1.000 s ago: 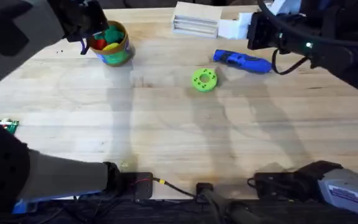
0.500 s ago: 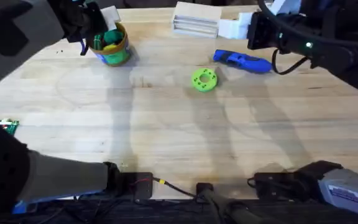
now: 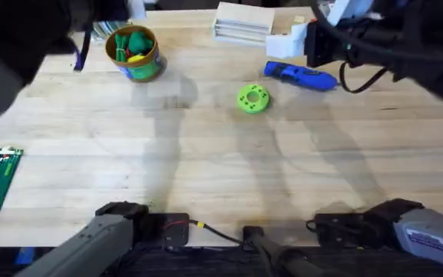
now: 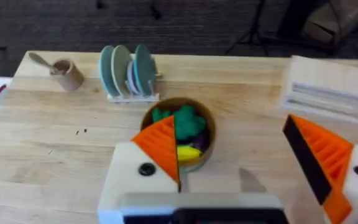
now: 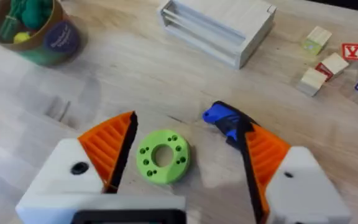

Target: Pick up the gripper from the table and insert it into the empty holder that is missing its gripper. Then pick up a screw, insert it into the mounting hole, and use the screwdriver to tighten it. Finally, clean up the table by picking up the vegetable and placing it into the bucket.

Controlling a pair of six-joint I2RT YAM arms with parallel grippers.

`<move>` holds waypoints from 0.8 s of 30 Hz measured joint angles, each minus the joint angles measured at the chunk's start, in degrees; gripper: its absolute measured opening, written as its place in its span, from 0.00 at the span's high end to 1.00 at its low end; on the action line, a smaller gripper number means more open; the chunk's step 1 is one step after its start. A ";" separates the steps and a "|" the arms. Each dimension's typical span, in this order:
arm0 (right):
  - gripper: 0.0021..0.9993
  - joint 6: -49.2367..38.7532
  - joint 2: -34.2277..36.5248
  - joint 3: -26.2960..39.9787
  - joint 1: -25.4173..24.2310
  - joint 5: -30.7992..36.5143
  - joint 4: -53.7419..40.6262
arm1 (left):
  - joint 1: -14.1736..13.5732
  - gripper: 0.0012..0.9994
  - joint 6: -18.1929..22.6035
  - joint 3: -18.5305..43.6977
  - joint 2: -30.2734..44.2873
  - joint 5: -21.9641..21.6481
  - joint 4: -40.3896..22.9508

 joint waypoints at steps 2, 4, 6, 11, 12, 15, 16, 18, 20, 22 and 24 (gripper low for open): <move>0.01 -0.53 -0.30 2.29 0.00 -0.66 -3.30 | -2.20 0.00 0.88 0.00 -3.53 0.00 -3.55; 0.01 -0.95 -1.46 4.16 -0.02 -1.81 -6.40 | -4.11 0.00 1.47 0.00 -6.57 0.00 -7.25; 0.01 -1.01 -3.14 5.40 0.00 -3.20 -8.44 | -5.85 0.00 1.80 0.00 -9.48 0.02 -11.40; 0.01 -0.94 -6.99 6.11 0.00 -6.05 -10.47 | -8.31 0.72 2.35 0.00 -17.55 0.02 -21.20; 0.01 -0.94 -7.07 6.11 0.00 -6.12 -10.55 | -8.32 0.88 2.37 0.00 -18.43 0.00 -21.95; 0.01 -0.94 -7.16 6.11 0.00 -6.45 -10.57 | -8.32 0.86 2.98 0.00 -20.49 0.03 -23.85; 0.01 -0.94 -7.16 6.11 0.00 -6.50 -10.55 | -8.32 0.70 2.99 0.00 -21.08 0.02 -24.37; 0.01 -0.94 -7.16 6.11 0.00 -6.52 -10.57 | -8.32 0.39 2.99 0.00 -22.08 0.00 -25.48; 0.01 -0.94 -7.18 6.11 0.00 -6.62 -10.57 | -8.32 0.08 2.94 0.00 -22.65 0.00 -26.44; 0.01 -0.94 -7.16 6.11 0.00 -6.82 -10.57 | -8.31 0.01 2.94 0.00 -22.71 0.00 -26.99; 0.01 -0.94 -7.18 6.11 0.00 -6.91 -10.57 | -8.32 0.01 2.96 0.00 -22.60 0.00 -27.13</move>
